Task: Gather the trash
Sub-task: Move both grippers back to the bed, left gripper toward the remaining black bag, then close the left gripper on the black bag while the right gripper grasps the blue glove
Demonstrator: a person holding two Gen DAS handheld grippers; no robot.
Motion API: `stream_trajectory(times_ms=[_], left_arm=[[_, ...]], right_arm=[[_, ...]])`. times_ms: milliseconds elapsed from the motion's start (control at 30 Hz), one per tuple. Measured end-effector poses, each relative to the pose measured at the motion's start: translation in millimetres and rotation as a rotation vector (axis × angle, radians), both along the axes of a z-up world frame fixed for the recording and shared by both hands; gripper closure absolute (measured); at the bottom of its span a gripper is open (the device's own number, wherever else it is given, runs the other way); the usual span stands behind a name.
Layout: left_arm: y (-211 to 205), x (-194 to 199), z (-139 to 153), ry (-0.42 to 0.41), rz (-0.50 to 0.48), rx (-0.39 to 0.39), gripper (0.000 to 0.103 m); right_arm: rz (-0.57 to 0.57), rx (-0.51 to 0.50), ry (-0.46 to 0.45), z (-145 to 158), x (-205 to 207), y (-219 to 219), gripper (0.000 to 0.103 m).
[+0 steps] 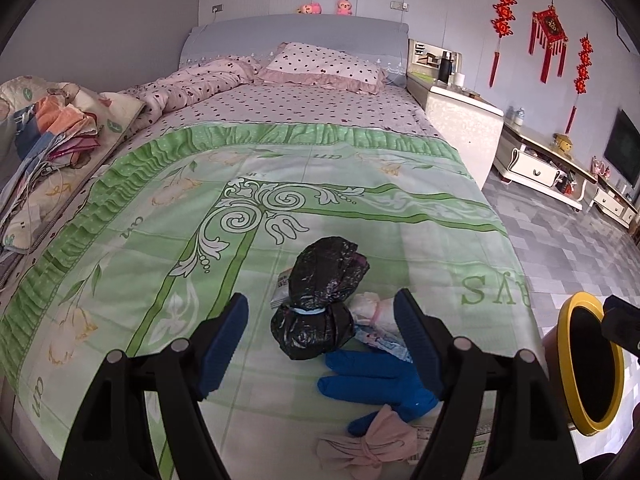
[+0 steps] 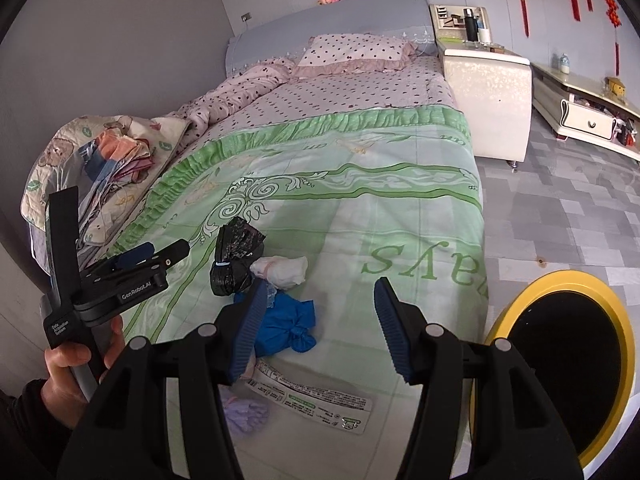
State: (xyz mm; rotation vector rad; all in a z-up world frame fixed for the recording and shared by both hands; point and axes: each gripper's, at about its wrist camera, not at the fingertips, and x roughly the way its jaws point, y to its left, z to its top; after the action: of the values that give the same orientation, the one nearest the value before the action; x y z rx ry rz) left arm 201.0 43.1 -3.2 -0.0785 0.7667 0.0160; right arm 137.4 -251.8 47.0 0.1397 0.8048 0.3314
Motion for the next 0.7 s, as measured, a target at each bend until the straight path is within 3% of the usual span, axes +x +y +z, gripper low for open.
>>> stream_trajectory(times_ms=[700], left_arm=[[17, 61, -67, 0.101, 0.006, 0.015, 0.031]], right_arm=[[0.125, -0.073, 0.168, -98, 49, 63, 0.05]])
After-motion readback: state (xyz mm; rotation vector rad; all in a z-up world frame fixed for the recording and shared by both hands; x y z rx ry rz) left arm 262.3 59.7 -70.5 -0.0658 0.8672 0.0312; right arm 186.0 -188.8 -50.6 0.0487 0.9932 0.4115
